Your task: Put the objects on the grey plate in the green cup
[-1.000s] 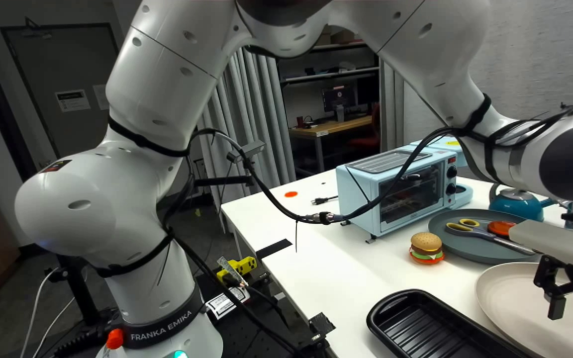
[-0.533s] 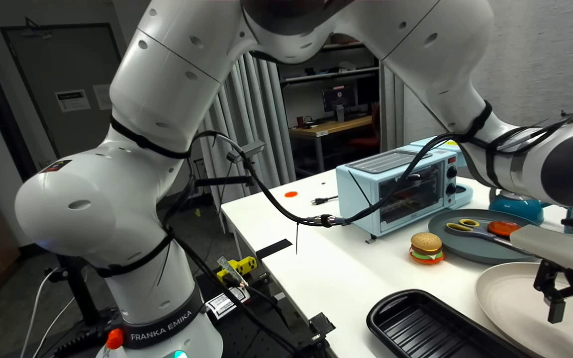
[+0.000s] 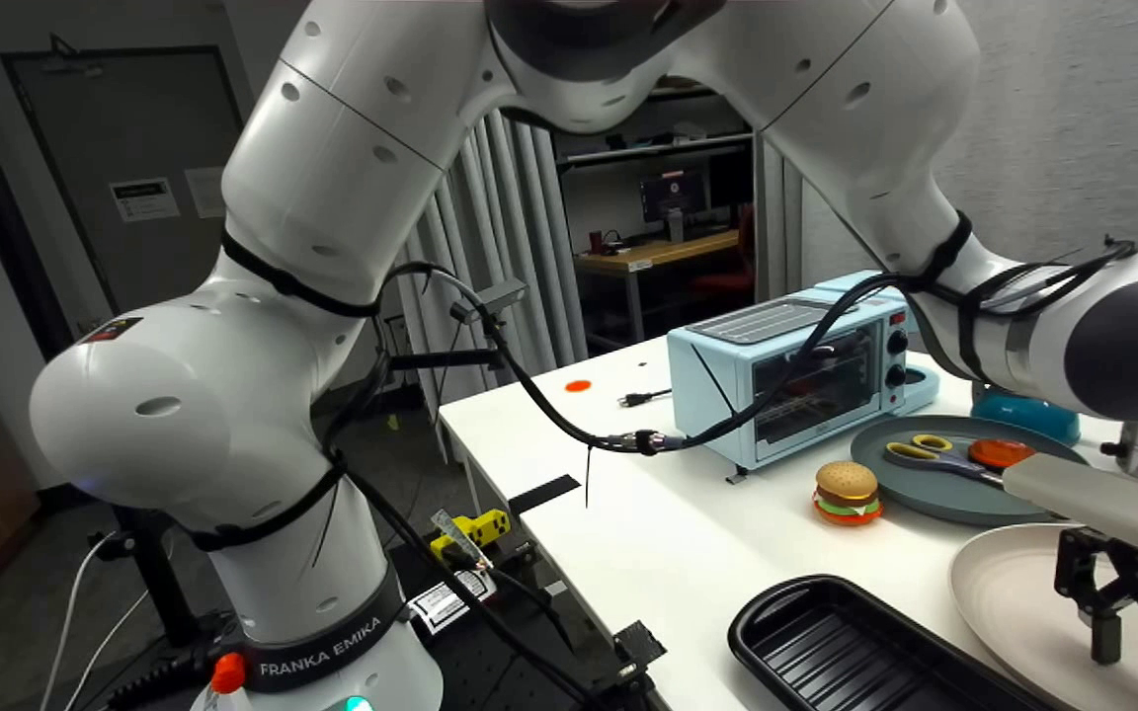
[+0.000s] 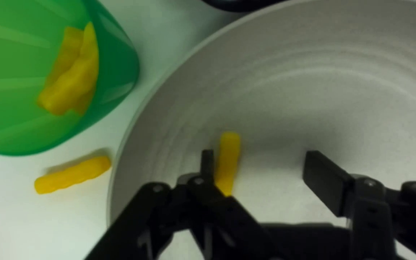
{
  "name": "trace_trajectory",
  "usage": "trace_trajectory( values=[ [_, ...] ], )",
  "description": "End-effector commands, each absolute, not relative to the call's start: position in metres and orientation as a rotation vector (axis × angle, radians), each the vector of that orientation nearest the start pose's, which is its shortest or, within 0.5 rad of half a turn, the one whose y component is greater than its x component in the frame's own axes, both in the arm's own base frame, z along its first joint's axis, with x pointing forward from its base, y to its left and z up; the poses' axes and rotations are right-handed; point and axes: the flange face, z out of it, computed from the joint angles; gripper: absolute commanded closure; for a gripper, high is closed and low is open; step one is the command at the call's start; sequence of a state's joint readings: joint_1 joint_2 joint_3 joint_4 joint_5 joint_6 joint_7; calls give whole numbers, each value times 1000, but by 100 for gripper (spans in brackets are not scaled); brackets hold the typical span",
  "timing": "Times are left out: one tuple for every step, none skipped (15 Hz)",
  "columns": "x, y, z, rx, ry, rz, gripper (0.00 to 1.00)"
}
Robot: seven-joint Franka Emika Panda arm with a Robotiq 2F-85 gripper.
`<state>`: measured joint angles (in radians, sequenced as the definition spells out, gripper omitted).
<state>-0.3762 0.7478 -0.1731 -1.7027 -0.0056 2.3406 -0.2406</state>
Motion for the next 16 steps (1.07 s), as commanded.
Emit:
trace_trajectory(
  values=[
    [573, -343, 153, -3178, 390, 240, 65],
    [573, -344, 154, -3179, 391, 238, 73],
    [573, -345, 155, -3181, 392, 234, 81],
    [574, -346, 156, -3181, 394, 229, 89],
    [574, -347, 157, -3183, 395, 227, 95],
    [574, -348, 157, -3183, 396, 225, 100],
    [574, -348, 159, -3185, 399, 220, 99],
    [575, -349, 160, -3185, 402, 216, 97],
    [575, -349, 162, -3188, 413, 211, 97],
    [575, -349, 166, -3191, 420, 203, 96],
    [574, -349, 172, -3189, 425, 200, 96],
    [574, -349, 178, -3193, 430, 191, 96],
    [573, -348, 188, -3189, 431, 178, 96],
    [572, -348, 197, -3188, 434, 165, 96],
    [571, -348, 207, -3187, 432, 150, 96],
    [571, -348, 218, -3187, 433, 134, 96]
  ],
)
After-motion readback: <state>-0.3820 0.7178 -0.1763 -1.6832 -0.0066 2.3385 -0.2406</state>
